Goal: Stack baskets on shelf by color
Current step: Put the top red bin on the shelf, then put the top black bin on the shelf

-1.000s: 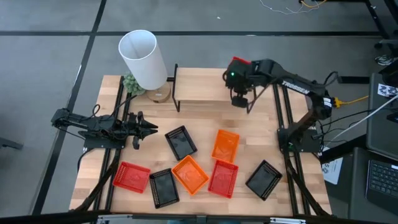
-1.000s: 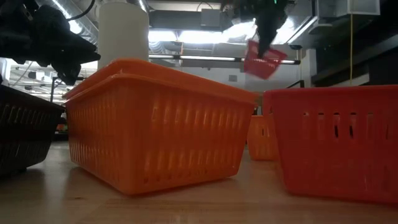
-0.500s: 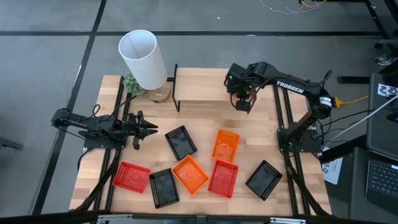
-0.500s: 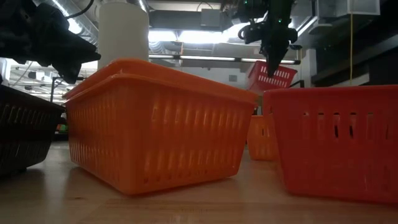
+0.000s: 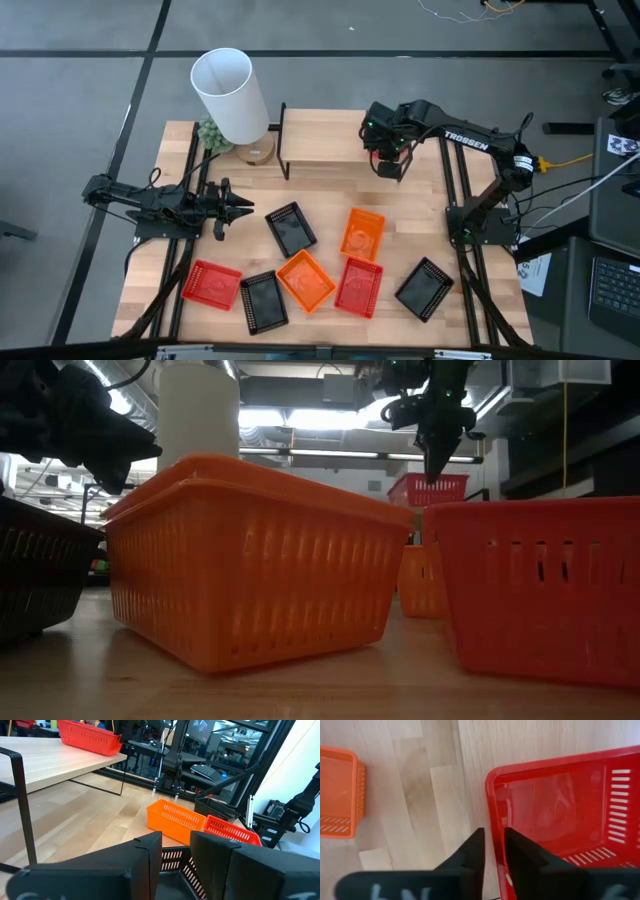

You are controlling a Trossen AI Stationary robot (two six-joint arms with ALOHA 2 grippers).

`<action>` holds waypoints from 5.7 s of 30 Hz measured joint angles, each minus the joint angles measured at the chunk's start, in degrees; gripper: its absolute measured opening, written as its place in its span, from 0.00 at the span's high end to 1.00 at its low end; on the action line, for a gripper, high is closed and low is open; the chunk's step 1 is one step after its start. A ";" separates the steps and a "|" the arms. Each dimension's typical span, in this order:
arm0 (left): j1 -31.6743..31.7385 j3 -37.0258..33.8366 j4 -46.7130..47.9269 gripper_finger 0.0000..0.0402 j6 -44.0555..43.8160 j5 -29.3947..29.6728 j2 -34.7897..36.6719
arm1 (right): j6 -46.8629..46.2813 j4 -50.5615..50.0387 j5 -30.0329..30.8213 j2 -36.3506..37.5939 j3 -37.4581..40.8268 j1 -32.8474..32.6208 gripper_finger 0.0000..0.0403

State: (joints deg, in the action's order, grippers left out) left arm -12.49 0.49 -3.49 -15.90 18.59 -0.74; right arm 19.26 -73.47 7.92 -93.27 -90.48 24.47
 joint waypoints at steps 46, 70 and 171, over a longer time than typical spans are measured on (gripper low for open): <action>0.00 -0.02 -6.99 0.77 -6.14 1.04 -0.10 | -28.60 -6.78 -25.98 0.37 7.51 -32.70 0.73; 1.47 22.08 -4.42 0.77 -6.01 -8.65 -53.80 | -49.30 10.43 -25.52 0.35 12.05 -39.66 0.73; 29.77 74.53 39.96 1.00 34.27 -14.70 -77.78 | -47.55 17.44 -16.22 0.33 12.00 -48.38 0.73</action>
State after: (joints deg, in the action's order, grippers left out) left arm 17.28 75.02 36.47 18.36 3.89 -78.52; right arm -28.29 -56.04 -8.30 -92.95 -78.48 -23.91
